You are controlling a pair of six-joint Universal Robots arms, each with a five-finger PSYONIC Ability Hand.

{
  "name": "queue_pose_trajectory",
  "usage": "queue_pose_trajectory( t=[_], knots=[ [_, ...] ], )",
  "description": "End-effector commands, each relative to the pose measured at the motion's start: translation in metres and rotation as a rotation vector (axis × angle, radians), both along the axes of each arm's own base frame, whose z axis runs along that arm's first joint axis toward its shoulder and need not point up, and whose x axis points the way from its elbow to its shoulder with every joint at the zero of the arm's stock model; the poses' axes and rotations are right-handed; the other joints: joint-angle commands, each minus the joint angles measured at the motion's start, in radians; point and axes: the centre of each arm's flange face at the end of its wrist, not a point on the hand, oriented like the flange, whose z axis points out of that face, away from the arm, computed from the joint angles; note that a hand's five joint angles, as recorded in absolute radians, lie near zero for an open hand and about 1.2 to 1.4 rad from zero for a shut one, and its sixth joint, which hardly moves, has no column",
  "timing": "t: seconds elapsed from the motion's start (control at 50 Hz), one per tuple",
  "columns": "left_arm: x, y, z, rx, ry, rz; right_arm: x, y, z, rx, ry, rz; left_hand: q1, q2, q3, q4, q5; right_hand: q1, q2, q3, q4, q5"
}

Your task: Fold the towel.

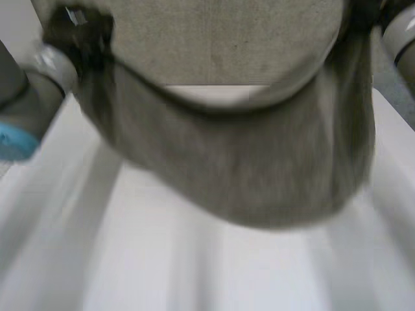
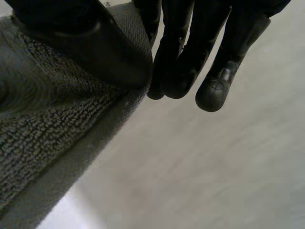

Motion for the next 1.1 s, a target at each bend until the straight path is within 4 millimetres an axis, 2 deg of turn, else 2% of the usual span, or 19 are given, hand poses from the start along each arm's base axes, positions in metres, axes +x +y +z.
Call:
queue_pose_trajectory(
  t=[0.02, 0.1, 0.14, 0.16, 0.2, 0.22, 0.26, 0.28, 0.32, 0.36, 0.38, 0.44, 0.48, 0.56, 0.62, 0.76, 0.88, 1.0, 1.1],
  knots=[
    [0.014, 0.014, 0.091, -0.229, 0.277, -0.012, -0.011, 0.026, 0.051, -0.216, -0.132, -0.026, -0.049, -0.125, -0.15, -0.131, -0.28, 0.059, 0.075, 0.042, 0.048, 0.055],
    [0.013, 0.014, 0.075, -0.167, 0.279, -0.015, -0.011, 0.026, 0.027, -0.087, -0.087, -0.026, -0.049, -0.125, -0.15, -0.131, -0.28, 0.059, 0.075, 0.042, 0.048, 0.055],
    [0.011, 0.016, 0.038, -0.052, 0.241, -0.015, -0.012, 0.025, -0.01, 0.095, -0.029, -0.024, -0.049, -0.125, -0.15, -0.131, -0.28, 0.059, 0.075, 0.042, 0.048, 0.055],
    [0.011, 0.016, 0.038, -0.051, 0.241, -0.015, -0.012, 0.025, -0.011, 0.096, -0.028, -0.024, -0.049, -0.125, -0.15, -0.131, -0.28, 0.059, 0.075, 0.042, 0.048, 0.055],
    [0.009, 0.021, -0.005, 0.055, 0.195, -0.014, -0.012, 0.028, -0.046, 0.235, 0.035, -0.02, -0.049, -0.125, -0.15, -0.131, -0.28, 0.059, 0.075, 0.042, 0.048, 0.055],
    [0.009, 0.021, -0.005, 0.055, 0.195, -0.014, -0.012, 0.028, -0.046, 0.236, 0.035, -0.02, -0.049, -0.125, -0.15, -0.131, -0.28, 0.059, 0.075, 0.042, 0.048, 0.055],
    [0.009, 0.028, -0.045, 0.136, 0.139, -0.02, -0.008, 0.038, -0.078, 0.33, 0.104, 0.007, -0.049, -0.125, -0.15, -0.131, -0.28, 0.059, 0.075, 0.042, 0.048, 0.055],
    [0.009, 0.028, -0.045, 0.137, 0.138, -0.02, -0.008, 0.038, -0.079, 0.331, 0.104, 0.007, -0.049, -0.125, -0.15, -0.131, -0.28, 0.059, 0.075, 0.042, 0.048, 0.055],
    [0.01, 0.033, -0.066, 0.174, 0.108, -0.024, -0.008, 0.043, -0.094, 0.378, 0.137, 0.015, -0.049, -0.125, -0.15, -0.131, -0.28, 0.059, 0.075, 0.042, 0.048, 0.055],
    [0.012, 0.046, -0.102, 0.23, 0.039, -0.034, -0.012, 0.054, -0.124, 0.47, 0.19, 0.027, -0.049, -0.125, -0.15, -0.131, -0.28, 0.059, 0.075, 0.042, 0.048, 0.055],
    [0.012, 0.046, -0.102, 0.23, 0.039, -0.034, -0.012, 0.054, -0.124, 0.471, 0.19, 0.027, -0.049, -0.125, -0.15, -0.131, -0.28, 0.059, 0.075, 0.042, 0.048, 0.055],
    [0.019, 0.069, -0.147, 0.294, -0.089, -0.041, -0.019, 0.073, -0.157, 0.6, 0.243, 0.042, -0.049, -0.125, -0.15, -0.131, -0.28, 0.059, 0.075, 0.042, 0.048, 0.055],
    [0.022, 0.076, -0.156, 0.308, -0.133, -0.042, -0.021, 0.079, -0.164, 0.631, 0.255, 0.047, -0.049, -0.125, -0.15, -0.131, -0.28, 0.059, 0.075, 0.042, 0.048, 0.055],
    [0.027, 0.091, -0.158, 0.299, -0.196, -0.044, -0.026, 0.091, -0.16, 0.637, 0.258, 0.051, -0.049, -0.125, -0.15, -0.131, -0.28, 0.059, 0.075, 0.042, 0.048, 0.055],
    [0.032, 0.106, -0.152, 0.281, -0.22, -0.046, -0.04, 0.099, -0.145, 0.603, 0.234, 0.024, -0.049, -0.125, -0.15, -0.131, -0.28, 0.059, 0.075, 0.042, 0.048, 0.055],
    [0.048, 0.141, -0.114, 0.156, -0.187, -0.018, -0.071, 0.122, -0.104, 0.506, 0.173, 0.003, -0.049, -0.125, -0.15, -0.131, -0.28, 0.059, 0.075, 0.042, 0.048, 0.055],
    [0.06, 0.155, -0.093, 0.066, -0.158, 0.007, -0.094, 0.127, -0.092, 0.55, 0.14, 0.003, -0.049, -0.125, -0.15, -0.131, -0.28, 0.059, 0.075, 0.042, 0.048, 0.055],
    [0.057, 0.16, -0.103, 0.092, -0.169, -0.058, -0.1, 0.124, -0.097, 0.593, 0.115, 0.036, -0.049, -0.125, -0.15, -0.131, -0.28, 0.059, 0.075, 0.042, 0.048, 0.055],
    [0.048, 0.151, -0.135, 0.212, -0.199, -0.105, -0.102, 0.112, -0.111, 0.653, 0.108, 0.057, -0.049, -0.125, -0.15, -0.131, -0.28, 0.059, 0.075, 0.042, 0.048, 0.055]
  ],
)
